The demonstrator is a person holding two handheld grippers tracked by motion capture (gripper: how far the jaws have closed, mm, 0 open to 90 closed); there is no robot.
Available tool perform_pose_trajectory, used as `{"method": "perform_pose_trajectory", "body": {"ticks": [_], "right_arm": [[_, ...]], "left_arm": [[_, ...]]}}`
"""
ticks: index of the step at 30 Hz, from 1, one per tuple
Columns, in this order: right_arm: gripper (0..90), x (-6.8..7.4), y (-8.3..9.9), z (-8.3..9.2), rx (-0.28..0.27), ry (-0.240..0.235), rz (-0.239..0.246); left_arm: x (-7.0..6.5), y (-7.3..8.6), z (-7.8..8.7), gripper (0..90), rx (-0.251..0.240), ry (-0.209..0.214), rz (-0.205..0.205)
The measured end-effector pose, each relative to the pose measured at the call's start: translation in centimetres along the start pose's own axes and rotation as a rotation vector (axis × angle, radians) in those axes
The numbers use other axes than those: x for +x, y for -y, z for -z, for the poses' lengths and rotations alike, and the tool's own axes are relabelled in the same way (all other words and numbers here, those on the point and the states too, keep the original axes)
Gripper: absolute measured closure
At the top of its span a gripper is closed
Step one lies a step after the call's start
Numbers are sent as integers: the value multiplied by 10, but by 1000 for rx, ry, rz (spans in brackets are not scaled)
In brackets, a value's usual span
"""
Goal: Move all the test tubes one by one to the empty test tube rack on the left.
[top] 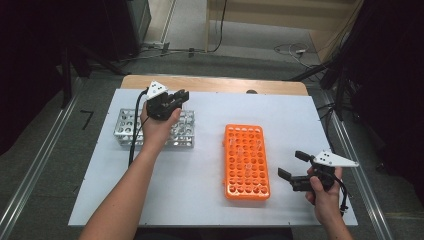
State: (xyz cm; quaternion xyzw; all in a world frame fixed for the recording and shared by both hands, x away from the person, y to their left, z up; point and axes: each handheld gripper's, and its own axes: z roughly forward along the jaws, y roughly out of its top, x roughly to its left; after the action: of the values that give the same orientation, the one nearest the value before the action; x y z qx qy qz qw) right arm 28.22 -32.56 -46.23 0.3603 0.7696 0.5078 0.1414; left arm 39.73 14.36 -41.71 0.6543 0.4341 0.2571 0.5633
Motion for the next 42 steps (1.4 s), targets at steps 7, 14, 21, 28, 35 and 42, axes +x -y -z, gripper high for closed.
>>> {"method": "perform_pose_trajectory", "body": {"ticks": [7, 14, 21, 28, 35, 42], "right_arm": [[0, 0, -1, 1, -3, 3, 4], [0, 0, -1, 4, -13, 8, 5], [0, 0, -1, 4, -15, 4, 6], [0, 1, -1, 5, -16, 7, 5], [0, 2, -1, 4, -15, 5, 6], [0, 4, -1, 3, -12, 0, 6]], "left_arm": [[-4, 0, -10, 754, -13, -26, -29], [-8, -2, -15, 755, -20, -30, -48], [-8, -1, -22, 754, 21, -38, -59], [-13, 6, -27, 753, 130, -69, -92], [-11, 7, -25, 750, 185, -73, -57], [-11, 12, -27, 744, 228, -80, -63]]}}
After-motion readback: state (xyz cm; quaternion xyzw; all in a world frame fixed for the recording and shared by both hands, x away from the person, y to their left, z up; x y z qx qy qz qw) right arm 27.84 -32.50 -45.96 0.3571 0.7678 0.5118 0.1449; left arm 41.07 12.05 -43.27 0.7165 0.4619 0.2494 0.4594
